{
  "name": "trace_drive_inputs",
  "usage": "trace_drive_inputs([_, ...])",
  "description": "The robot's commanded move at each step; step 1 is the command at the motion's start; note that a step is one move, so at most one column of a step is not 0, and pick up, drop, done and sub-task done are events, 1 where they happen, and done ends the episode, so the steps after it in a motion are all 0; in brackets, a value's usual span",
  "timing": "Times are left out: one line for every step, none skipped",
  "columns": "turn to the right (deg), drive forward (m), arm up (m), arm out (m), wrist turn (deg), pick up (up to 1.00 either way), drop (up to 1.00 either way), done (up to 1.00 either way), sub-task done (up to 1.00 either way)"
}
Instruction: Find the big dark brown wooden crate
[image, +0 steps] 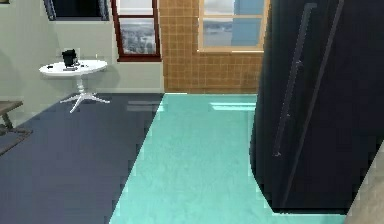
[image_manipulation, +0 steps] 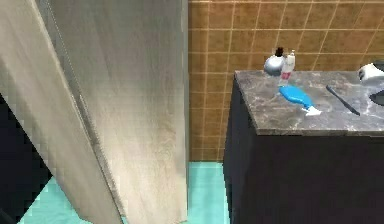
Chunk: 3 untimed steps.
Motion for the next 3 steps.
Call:
trace_drive_inputs([0.0, 1.0, 0.0, 0.0, 0.0, 0.0, 0.0, 0.0, 0.0])
trace_drive_inputs([0.0, 1.0, 0.0, 0.0, 0.0, 0.0, 0.0, 0.0, 0.0])
trace_drive_inputs([9.0, 0.0, 0.0, 0.0, 0.0, 0.0, 0.0, 0.0, 0.0])
